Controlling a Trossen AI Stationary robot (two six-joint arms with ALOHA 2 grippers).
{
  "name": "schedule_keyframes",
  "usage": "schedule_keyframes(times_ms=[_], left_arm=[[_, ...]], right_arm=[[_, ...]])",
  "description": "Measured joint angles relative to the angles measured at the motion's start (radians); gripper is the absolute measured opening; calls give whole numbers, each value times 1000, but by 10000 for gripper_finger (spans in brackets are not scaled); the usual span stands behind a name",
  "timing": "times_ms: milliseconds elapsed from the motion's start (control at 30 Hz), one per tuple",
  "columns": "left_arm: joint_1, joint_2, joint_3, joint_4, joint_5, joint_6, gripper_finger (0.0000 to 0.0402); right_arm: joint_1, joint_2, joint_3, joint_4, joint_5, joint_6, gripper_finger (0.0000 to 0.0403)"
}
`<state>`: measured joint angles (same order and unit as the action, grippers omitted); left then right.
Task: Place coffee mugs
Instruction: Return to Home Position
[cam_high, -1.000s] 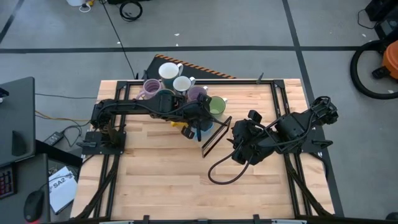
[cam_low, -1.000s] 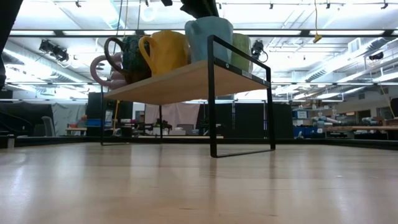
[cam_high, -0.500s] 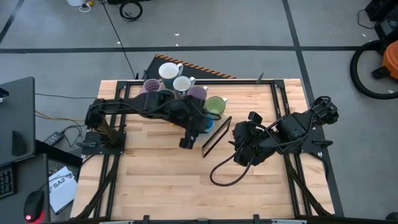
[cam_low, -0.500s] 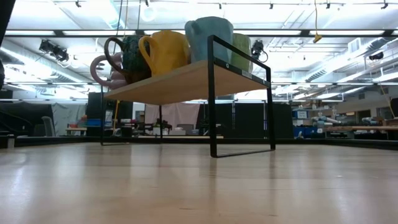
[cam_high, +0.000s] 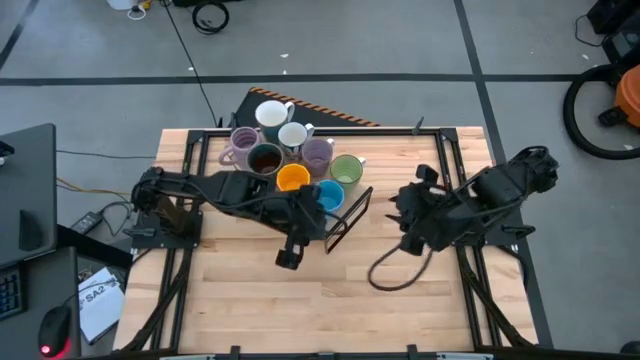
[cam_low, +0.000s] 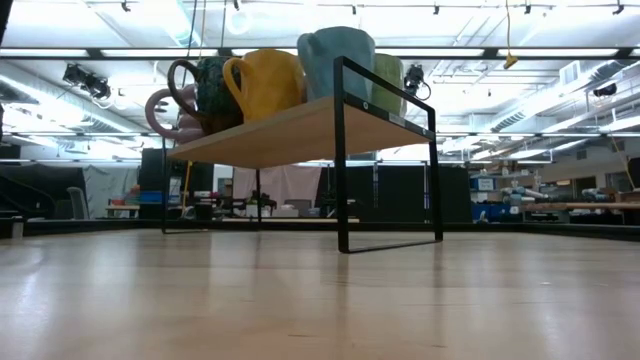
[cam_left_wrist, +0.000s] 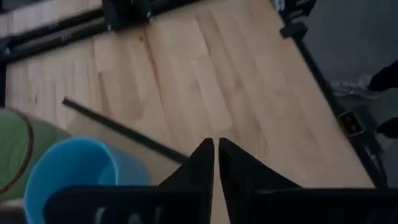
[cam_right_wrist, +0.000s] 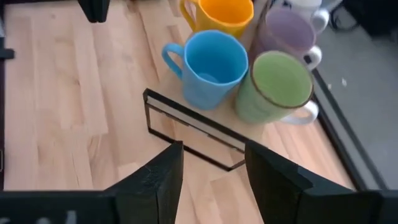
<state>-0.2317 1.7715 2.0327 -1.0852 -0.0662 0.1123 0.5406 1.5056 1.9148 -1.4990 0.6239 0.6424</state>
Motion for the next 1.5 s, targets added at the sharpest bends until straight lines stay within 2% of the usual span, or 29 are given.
schedule_keyframes(times_ms=[233,333,833,1033,1200,1333,1400,1500], left_arm=[[12,-1,-63,166,40,-28,18],[18,0,-95,223,58,-67,18],[-15,-66,-96,211,23,-154,17],[-15,-82,-96,198,18,-155,17],[0,-117,-95,197,21,-139,17],[33,-153,-96,181,43,-127,17],[42,-174,-125,187,53,-128,17],[46,-240,-243,287,63,-142,14]], right_arm=[[10,-86,-1,11,49,-70,164],[29,-144,-56,54,68,-65,160],[68,-577,-683,519,17,39,153],[62,-756,-876,754,-83,38,152],[45,-857,-1014,991,-187,-12,149],[26,-944,-1123,1133,-201,-68,141],[14,-996,-1180,1194,-200,-67,134],[2,-1072,-1263,1266,-201,-49,122]])
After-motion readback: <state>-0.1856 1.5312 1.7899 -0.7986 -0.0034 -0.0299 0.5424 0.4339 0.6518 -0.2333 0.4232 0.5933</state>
